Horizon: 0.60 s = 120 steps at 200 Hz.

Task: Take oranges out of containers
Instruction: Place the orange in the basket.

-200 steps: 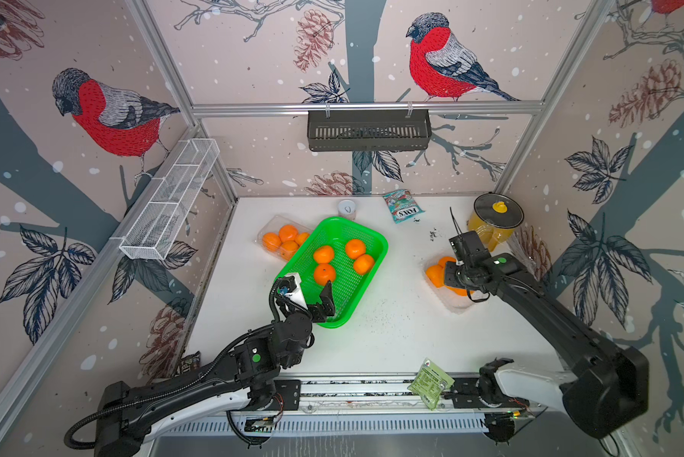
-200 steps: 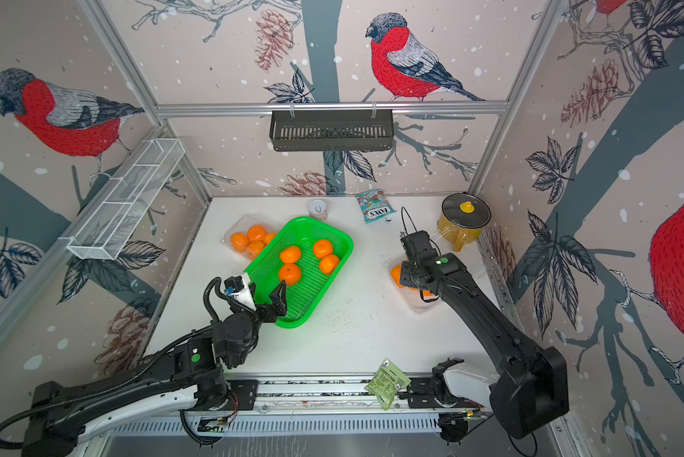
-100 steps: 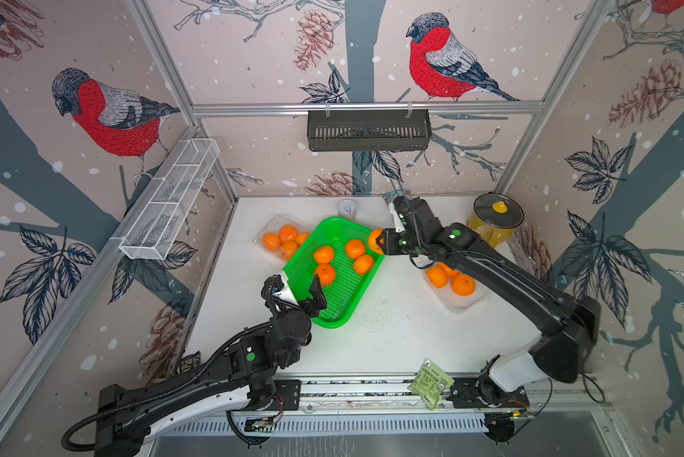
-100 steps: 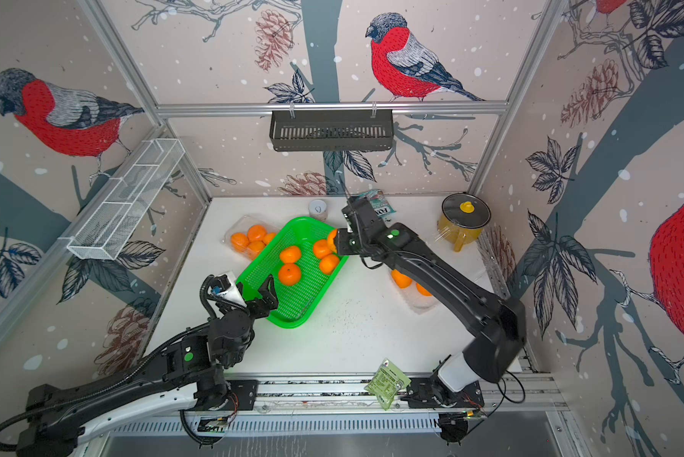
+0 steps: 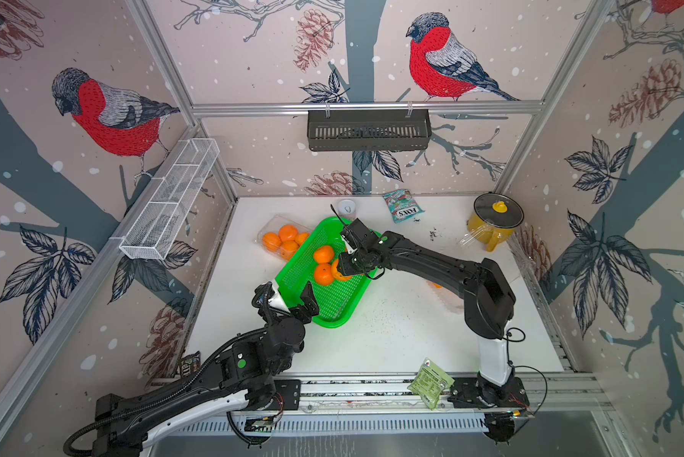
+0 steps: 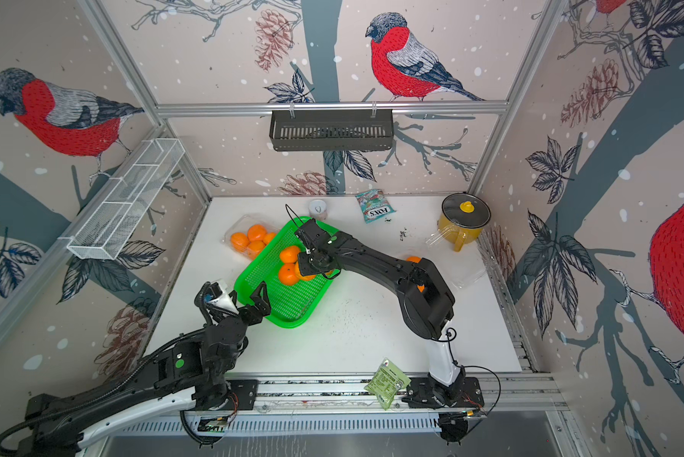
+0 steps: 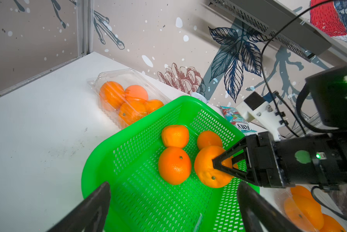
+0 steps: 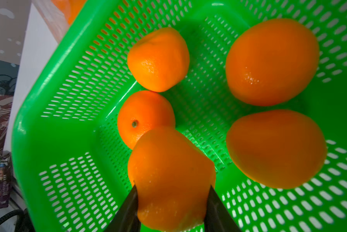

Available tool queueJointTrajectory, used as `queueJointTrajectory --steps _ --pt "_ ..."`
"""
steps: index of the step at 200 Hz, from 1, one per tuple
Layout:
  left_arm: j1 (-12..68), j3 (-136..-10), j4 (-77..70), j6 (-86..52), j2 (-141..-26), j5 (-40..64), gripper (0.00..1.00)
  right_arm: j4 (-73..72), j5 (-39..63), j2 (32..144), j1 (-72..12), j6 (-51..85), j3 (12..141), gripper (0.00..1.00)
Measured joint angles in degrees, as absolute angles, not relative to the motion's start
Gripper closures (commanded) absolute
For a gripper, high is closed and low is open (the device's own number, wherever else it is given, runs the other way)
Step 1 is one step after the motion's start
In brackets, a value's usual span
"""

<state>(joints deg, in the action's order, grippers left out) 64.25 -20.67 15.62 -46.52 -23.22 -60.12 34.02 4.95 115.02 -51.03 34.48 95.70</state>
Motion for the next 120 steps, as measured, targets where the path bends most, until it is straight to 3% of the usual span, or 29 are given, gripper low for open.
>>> queueJointTrajectory --steps 42,87,120 --pt "64.25 -18.7 15.88 -47.18 -18.15 -60.29 0.04 37.95 3.46 116.97 -52.45 33.06 102.41 0.11" --pt "64.25 -18.55 15.9 -47.13 -18.57 -60.4 0.04 43.09 -3.57 110.17 -51.72 32.82 104.66 0.08" --pt "64.25 -18.52 15.62 -46.48 -19.38 -60.2 0.04 43.81 -12.27 90.91 -43.13 38.35 89.23 0.11"
